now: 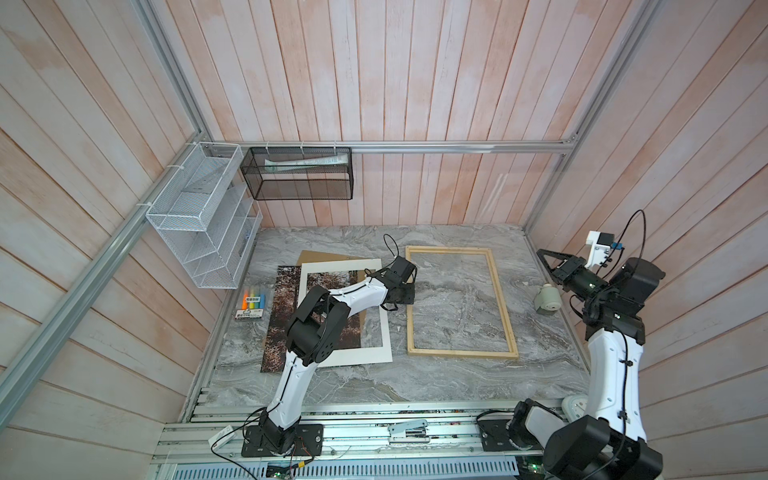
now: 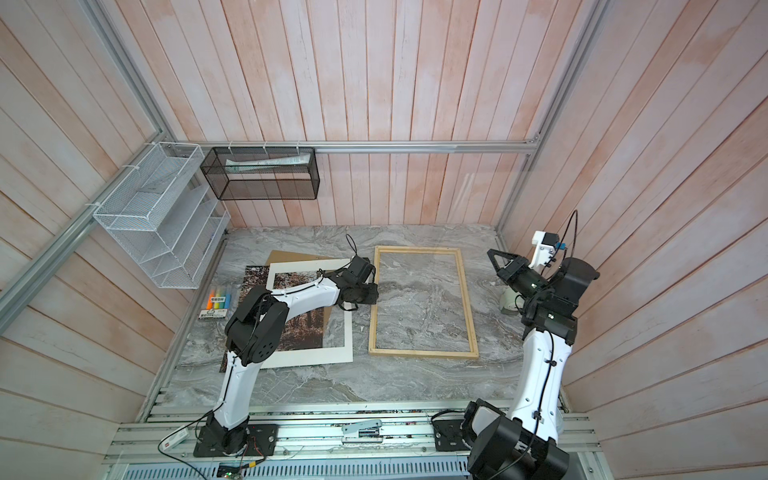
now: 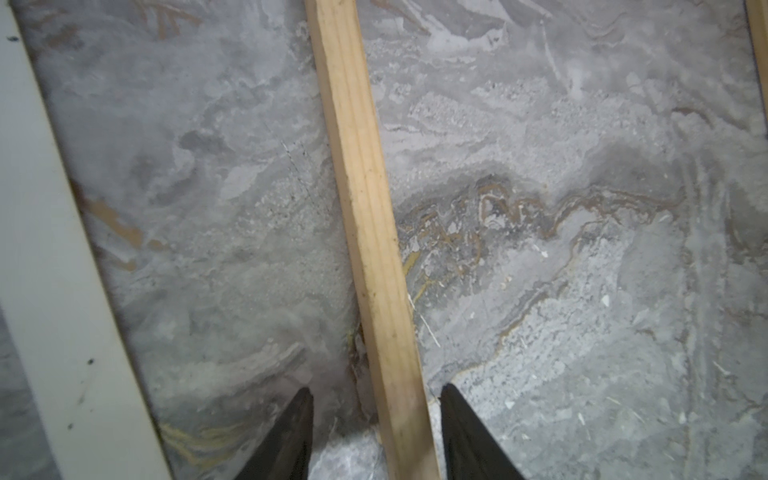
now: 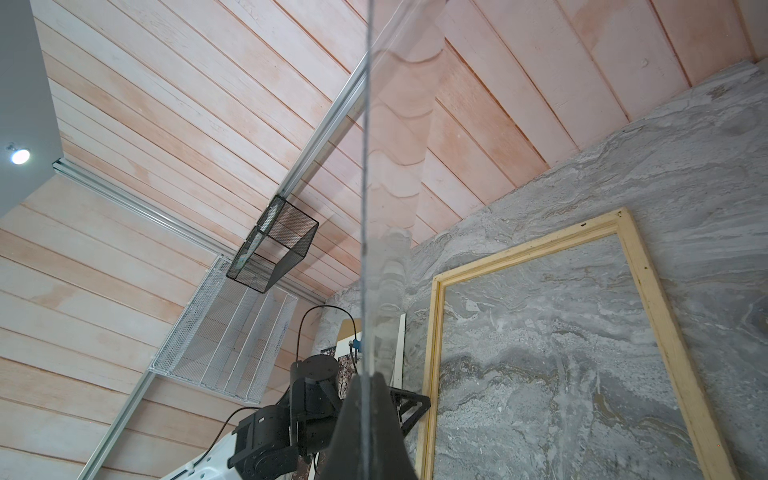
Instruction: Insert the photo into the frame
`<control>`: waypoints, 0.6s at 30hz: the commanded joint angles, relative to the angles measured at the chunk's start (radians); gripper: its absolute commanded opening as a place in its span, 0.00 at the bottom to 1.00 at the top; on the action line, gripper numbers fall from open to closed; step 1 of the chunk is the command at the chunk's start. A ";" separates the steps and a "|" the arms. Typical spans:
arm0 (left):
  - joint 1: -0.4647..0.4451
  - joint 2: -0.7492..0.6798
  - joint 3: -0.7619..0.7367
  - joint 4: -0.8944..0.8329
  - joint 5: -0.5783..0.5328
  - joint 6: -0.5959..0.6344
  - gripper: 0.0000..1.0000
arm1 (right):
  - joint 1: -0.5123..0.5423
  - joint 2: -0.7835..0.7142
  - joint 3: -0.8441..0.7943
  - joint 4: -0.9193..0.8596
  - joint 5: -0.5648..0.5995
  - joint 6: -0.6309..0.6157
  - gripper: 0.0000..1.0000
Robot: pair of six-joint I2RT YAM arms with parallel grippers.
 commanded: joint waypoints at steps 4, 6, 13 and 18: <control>-0.005 0.030 0.032 -0.018 -0.039 0.023 0.40 | -0.004 -0.028 -0.044 0.036 0.010 0.009 0.00; -0.005 0.036 0.035 -0.018 -0.034 0.029 0.37 | -0.004 -0.035 -0.060 0.041 0.011 0.012 0.00; -0.002 0.059 0.058 -0.046 -0.063 0.056 0.31 | -0.002 -0.056 -0.109 0.035 -0.006 -0.001 0.00; 0.017 0.062 0.048 -0.044 -0.046 0.093 0.27 | -0.002 -0.074 -0.142 0.018 -0.005 -0.022 0.00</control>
